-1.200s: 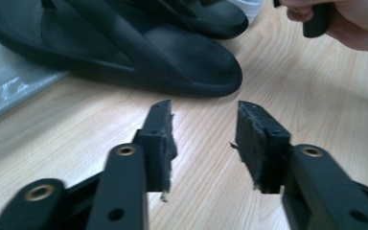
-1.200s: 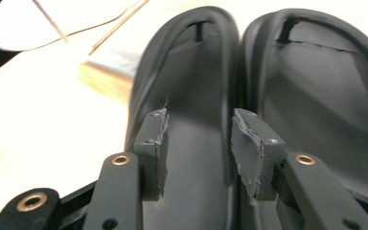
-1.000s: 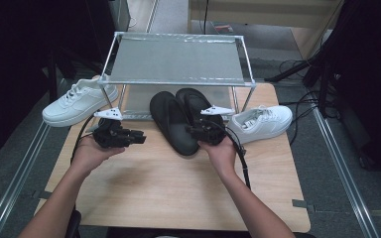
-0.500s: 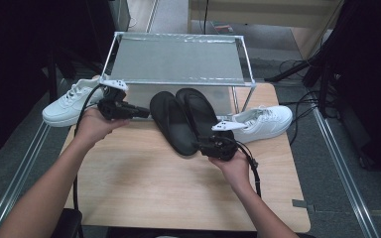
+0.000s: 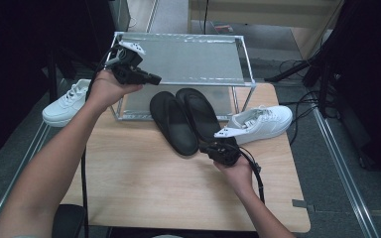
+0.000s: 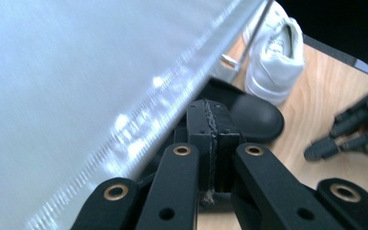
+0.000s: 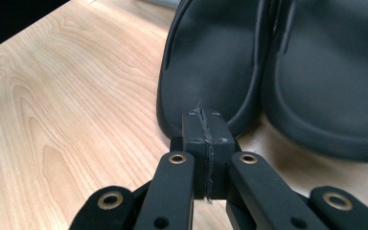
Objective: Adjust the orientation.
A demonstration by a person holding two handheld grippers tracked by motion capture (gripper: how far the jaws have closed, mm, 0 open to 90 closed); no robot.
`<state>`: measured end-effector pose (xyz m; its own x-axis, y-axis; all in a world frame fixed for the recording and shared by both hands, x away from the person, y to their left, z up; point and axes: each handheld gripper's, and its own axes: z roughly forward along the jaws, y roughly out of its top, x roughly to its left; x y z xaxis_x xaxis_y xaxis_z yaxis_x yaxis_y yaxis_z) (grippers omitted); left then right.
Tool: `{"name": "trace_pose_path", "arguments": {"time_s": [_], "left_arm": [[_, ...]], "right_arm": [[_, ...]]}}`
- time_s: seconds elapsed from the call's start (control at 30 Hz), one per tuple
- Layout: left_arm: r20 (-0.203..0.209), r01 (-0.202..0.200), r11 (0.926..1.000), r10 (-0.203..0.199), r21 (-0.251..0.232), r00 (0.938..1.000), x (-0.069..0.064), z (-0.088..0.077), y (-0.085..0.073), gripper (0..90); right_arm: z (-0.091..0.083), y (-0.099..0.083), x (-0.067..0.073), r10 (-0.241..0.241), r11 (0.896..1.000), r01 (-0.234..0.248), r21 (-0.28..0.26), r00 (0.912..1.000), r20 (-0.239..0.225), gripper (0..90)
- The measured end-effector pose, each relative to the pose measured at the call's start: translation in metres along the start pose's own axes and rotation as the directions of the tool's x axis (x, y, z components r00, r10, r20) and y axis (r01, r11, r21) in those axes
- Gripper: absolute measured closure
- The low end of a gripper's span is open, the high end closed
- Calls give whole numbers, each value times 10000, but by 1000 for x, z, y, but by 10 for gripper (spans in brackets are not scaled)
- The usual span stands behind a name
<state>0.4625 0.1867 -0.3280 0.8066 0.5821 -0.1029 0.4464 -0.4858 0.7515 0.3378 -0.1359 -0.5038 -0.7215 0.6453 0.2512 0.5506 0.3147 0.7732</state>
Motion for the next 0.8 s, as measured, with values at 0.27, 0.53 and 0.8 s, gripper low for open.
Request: {"name": "trace_pose_path", "arguments": {"time_s": [0.27, 0.53, 0.8], "left_arm": [[-361, -17, 9989, 34, 469, 9993, 17, 18, 11, 900], [-567, -170, 9960, 221, 878, 9982, 23, 28, 6, 900], [-451, -140, 9979, 169, 638, 9988, 24, 29, 3, 899]], "right_arm": [[11, -9, 1, 16, 9981, -20, 611, 10000, 77, 900], [18, -14, 1, -77, 9969, 69, 784, 9999, 106, 900], [28, -14, -1, -20, 9963, 5, 857, 9998, 178, 900]]}}
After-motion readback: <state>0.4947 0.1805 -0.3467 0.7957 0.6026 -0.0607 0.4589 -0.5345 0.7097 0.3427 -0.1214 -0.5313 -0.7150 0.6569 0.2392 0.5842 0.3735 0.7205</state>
